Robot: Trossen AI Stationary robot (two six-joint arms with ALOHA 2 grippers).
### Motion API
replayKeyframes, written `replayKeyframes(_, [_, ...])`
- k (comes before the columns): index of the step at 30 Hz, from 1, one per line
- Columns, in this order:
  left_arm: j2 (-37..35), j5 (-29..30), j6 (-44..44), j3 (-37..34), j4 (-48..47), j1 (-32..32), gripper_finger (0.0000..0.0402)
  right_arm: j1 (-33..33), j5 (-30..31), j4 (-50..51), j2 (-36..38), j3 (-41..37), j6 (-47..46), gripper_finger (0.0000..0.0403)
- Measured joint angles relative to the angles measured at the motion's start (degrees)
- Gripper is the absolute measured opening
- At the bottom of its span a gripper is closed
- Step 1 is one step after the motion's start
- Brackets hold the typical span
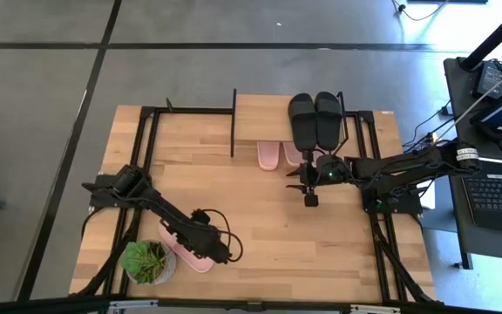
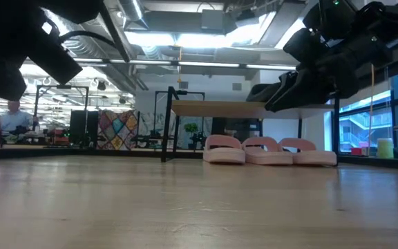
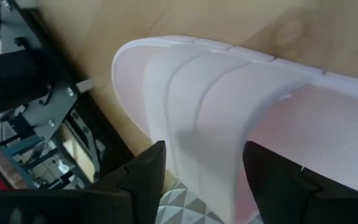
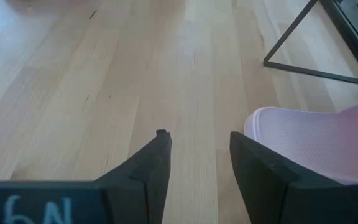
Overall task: Pick and place slides into the shelf
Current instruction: Put the pink slipper under the shelf
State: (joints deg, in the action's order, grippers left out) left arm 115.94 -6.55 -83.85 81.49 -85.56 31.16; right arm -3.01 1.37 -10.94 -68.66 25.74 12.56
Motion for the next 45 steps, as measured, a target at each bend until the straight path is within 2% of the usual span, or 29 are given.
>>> replayKeyframes(6, [0.0,1.5,2.1,0.0,4.0,0.0,0.0204,0.0,0.0,0.0,0.0,0.0,0.0,0.0165])
replayKeyframes(13, [0.0,1.5,1.5,0.0,2.1,0.0,0.0191,0.0,0.0,0.1,0.0,0.0,0.0,0.0165])
replayKeyframes(19, [0.0,1.7,1.7,-0.4,1.8,0.0,0.0128,0.0,0.0,0.1,0.0,0.0,0.0,0.0165])
replayKeyframes(25, [-0.1,1.6,3.5,-0.1,2.0,-0.5,0.0026,0.0,0.0,0.1,0.0,0.0,-0.2,0.0165])
replayKeyframes(27, [-0.2,1.6,5.9,0.9,2.0,-1.5,0.0010,0.0,0.0,0.1,0.0,0.0,-0.4,0.0165])
replayKeyframes(31, [-0.3,4.1,12.1,3.9,2.2,-4.5,0.0013,0.0,0.0,0.1,0.0,0.0,-3.5,0.0165])
replayKeyframes(36, [-0.3,12.0,21.8,10.3,0.6,-8.7,0.0007,0.0,0.0,0.1,0.0,0.0,-8.0,0.0165])
replayKeyframes(41, [-0.3,18.5,35.8,17.4,-0.9,-13.7,0.0004,0.0,0.1,0.9,1.9,0.0,-9.5,0.0165])
replayKeyframes(45, [-0.3,24.4,48.0,19.7,-0.4,-18.0,0.0003,0.0,3.7,1.8,6.4,0.0,-9.6,0.0165])
